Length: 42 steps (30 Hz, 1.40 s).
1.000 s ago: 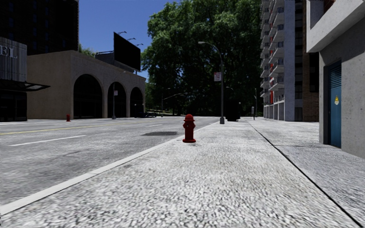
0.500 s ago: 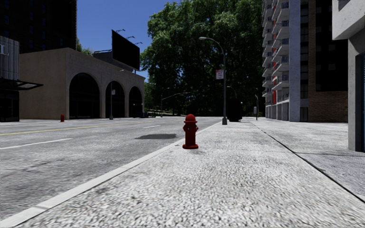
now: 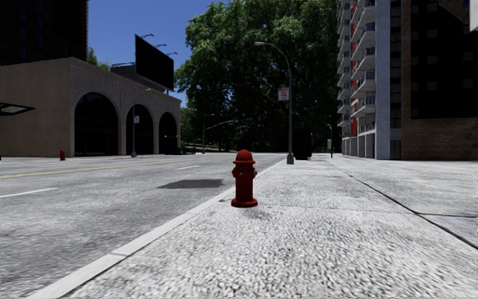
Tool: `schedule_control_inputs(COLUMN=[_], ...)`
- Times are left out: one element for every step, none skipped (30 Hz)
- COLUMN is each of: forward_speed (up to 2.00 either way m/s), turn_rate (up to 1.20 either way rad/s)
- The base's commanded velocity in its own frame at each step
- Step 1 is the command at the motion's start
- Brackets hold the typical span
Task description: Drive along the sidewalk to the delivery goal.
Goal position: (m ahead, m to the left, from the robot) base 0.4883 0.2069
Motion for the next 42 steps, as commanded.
schedule_control_inputs(forward_speed=[1.63, 1.62, 1.62, 1.62, 1.61, 1.61, 1.61, 1.57, 1.50, 1.45, 1.45, 1.34, 1.27, 1.13, 0.97, 0.97, 0.82, 0.66, 0.52, 0.29, 0.29, 0.00, 0.00, 0.00, 0.00, 0.00, 0.00, 0.00, 0.00, 0.00, 0.00, 0.00, 0.00, 0.00, 0.00, 0.00, 0.00, 0.00, 0.00, 0.00, 0.00, 0.00], turn_rate=[-0.69, -1.20, -1.20, -1.20, -1.20, -1.20, -0.82, -0.58, -0.49, -0.47, -0.47, -0.42, -0.04, -0.02, -0.01, -0.01, -0.01, 0.00, 0.00, 0.00, 0.00, 0.00, 0.00, 0.00, 0.00, 0.00, 0.00, 0.00, 0.00, 0.00, 0.00, 0.00, 0.00, 0.00, 0.00, 0.00, 0.00, 0.00, 0.00, 0.00, 0.00, 0.00])
